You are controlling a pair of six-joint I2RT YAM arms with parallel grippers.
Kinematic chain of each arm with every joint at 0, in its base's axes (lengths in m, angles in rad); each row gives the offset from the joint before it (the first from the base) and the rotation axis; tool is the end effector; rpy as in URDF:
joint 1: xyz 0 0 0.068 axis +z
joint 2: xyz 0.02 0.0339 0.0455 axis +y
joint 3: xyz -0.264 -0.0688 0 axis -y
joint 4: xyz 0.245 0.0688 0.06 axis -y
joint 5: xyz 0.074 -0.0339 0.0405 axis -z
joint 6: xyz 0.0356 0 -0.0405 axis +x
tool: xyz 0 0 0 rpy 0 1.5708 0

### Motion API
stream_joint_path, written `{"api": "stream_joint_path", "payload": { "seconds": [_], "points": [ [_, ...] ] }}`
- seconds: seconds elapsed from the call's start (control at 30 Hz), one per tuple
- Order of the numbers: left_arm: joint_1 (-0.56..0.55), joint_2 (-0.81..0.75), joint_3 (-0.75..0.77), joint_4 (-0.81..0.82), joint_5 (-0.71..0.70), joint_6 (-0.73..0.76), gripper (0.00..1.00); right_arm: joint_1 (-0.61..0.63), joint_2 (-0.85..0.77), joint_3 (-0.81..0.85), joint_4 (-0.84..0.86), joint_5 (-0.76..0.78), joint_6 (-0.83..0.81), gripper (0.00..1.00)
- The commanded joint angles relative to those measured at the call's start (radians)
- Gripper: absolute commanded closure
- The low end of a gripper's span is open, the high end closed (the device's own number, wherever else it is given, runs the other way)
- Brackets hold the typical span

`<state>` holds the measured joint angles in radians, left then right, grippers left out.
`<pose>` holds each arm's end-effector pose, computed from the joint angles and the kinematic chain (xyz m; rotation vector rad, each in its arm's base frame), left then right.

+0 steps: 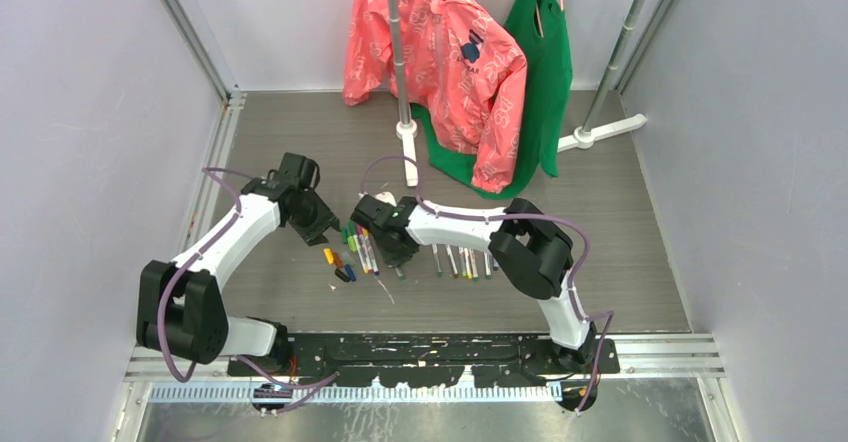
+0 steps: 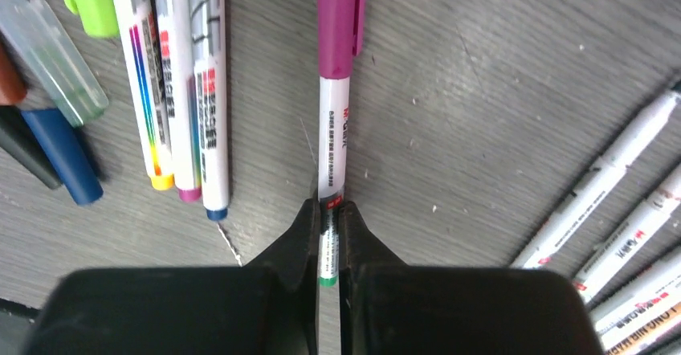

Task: Open the pen caps

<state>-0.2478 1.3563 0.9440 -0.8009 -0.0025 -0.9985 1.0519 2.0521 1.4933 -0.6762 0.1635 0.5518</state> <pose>0.2430 -0.0614 0.2256 -1.0399 2.6373 -0.2961 0.2122 0.3599 0.1655 -0.6520 2.7093 0.1806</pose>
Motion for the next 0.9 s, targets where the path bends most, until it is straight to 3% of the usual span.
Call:
{"api": "stream_joint_path", "payload": {
  "seconds": [0.0, 0.2, 0.87],
  "points": [
    [0.006, -0.071, -0.040, 0.149, 0.137, -0.056, 0.60, 0.006, -0.125, -0.023, -0.022, -0.004, 0.014, 0.99],
    [-0.041, -0.048, -0.032, 0.198, 0.192, -0.094, 0.59, 0.008, -0.207, -0.053, -0.005, -0.055, 0.043, 0.99],
    [-0.170, -0.002, -0.009, 0.213, 0.127, -0.167, 0.59, 0.032, -0.274, -0.040, -0.009, -0.118, 0.057, 0.99]
  ]
}}
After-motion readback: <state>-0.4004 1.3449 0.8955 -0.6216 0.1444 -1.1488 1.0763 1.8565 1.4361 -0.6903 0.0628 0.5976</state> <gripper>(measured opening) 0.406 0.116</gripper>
